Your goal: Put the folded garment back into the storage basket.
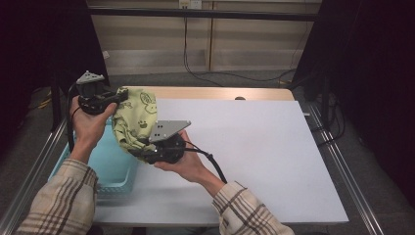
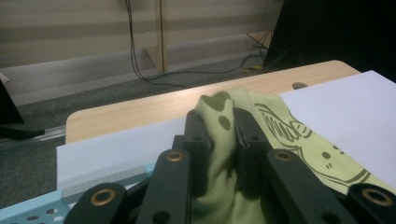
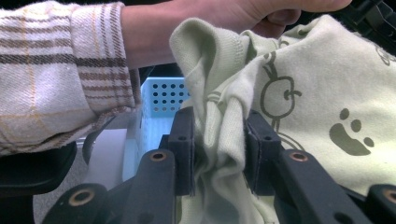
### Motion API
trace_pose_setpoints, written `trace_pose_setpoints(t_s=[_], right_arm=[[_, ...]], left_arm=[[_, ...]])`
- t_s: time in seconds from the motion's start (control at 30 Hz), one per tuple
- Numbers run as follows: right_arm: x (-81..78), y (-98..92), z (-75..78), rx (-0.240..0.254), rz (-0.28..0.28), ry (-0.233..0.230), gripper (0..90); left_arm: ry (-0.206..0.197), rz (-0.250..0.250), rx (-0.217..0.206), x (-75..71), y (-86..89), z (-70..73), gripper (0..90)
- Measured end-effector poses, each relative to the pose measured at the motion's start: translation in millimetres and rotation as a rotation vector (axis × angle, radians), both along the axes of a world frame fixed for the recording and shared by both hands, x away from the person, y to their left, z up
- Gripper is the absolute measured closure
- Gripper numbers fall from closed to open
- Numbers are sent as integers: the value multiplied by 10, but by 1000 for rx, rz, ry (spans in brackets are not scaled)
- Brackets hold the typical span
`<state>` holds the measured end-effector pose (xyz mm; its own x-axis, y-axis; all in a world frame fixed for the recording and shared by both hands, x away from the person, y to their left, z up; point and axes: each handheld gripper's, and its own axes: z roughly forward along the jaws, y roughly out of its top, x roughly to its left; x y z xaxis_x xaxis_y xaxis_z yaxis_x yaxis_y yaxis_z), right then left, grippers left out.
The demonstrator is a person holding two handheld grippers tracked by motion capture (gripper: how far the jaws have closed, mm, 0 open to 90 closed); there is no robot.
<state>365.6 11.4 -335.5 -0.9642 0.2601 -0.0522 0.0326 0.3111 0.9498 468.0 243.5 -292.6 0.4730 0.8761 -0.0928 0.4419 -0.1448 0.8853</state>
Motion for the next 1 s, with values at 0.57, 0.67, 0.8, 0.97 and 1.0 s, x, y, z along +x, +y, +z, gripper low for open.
trace_pose_setpoints(t_s=[0.57,0.67,0.8,0.97,1.0], right_arm=[[85,303,-13,-11,33,16,681],[91,350,-31,-11,40,21,681],[100,419,-64,-19,52,22,681],[108,494,-97,-20,63,34,681],[109,507,-107,-18,67,36,681]], left_arm=[[10,55,-7,0,284,-43,781],[26,60,-12,-15,332,-69,781],[31,75,1,-30,420,-119,781],[52,99,-13,-57,502,-174,781],[52,101,-24,-63,505,-188,781]])
